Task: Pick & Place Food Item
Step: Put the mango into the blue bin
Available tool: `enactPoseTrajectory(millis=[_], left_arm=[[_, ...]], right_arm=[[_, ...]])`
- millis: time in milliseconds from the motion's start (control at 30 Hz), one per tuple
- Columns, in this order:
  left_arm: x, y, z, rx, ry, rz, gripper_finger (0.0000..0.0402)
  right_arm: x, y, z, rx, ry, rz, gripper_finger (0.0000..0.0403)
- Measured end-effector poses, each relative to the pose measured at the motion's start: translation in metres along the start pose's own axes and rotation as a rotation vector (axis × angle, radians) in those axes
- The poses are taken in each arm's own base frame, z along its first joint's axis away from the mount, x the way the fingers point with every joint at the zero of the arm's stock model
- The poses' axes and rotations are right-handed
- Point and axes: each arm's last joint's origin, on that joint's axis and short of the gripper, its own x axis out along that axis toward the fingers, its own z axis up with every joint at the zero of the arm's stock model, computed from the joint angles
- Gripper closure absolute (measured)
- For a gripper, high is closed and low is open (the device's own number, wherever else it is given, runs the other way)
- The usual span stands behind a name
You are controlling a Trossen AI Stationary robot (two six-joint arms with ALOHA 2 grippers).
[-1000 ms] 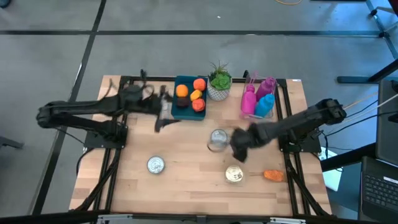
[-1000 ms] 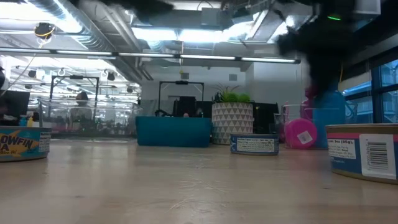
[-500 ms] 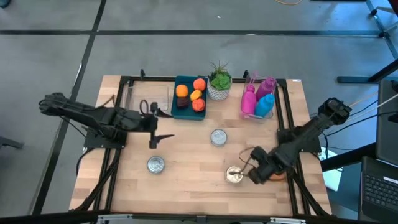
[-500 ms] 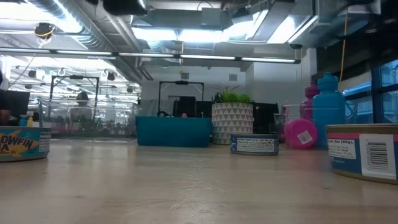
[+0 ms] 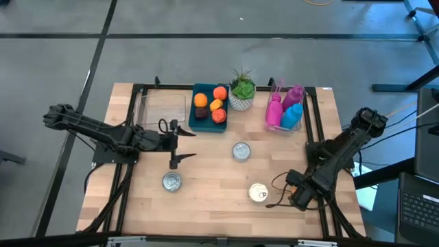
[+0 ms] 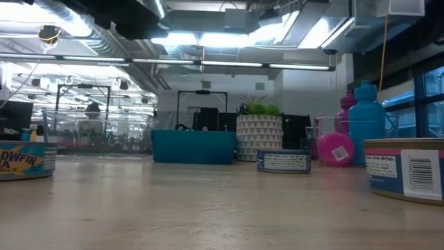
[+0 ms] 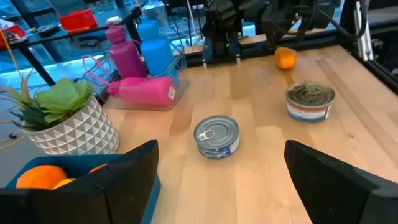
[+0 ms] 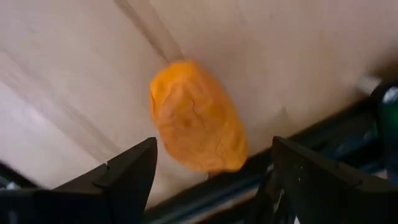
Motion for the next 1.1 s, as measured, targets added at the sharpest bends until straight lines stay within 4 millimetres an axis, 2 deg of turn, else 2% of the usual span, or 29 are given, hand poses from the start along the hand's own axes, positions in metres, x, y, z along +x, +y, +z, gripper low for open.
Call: enactPoseTrajectory(millis=[233,400,533,700,933,1000,1100], left_arm=[[0.000,0.000,0.000,-0.017,-0.004,0.007,0.0064],[0.000,0.000,0.000,-0.017,-0.004,0.008,0.0064],[0.000,0.000,0.000,-0.017,-0.005,0.009,0.0064],[0.000,0.000,0.001,-0.018,-0.005,0.010,0.0064],[0.000,0.001,0.000,-0.029,-0.004,0.030,0.0064],[0.000,0.001,0.000,-0.031,-0.004,0.030,0.0064],[0.000,0.001,0.001,-0.037,-0.009,0.034,0.0064]], right_arm=[[0.014,0.004,-0.008,-0.073,-0.108,-0.028,0.0091],[0.038,0.005,-0.008,-0.058,-0.033,0.031,0.0091],[0.046,0.000,-0.008,-0.035,-0.017,0.024,0.0091],[0.048,-0.001,-0.007,-0.020,-0.004,0.021,0.0110],[0.046,-0.001,0.001,0.035,0.017,0.034,0.0191],[0.044,-0.001,0.006,0.046,-0.018,0.044,0.0198],[0.033,0.006,0.019,0.027,-0.163,0.069,0.0198]])
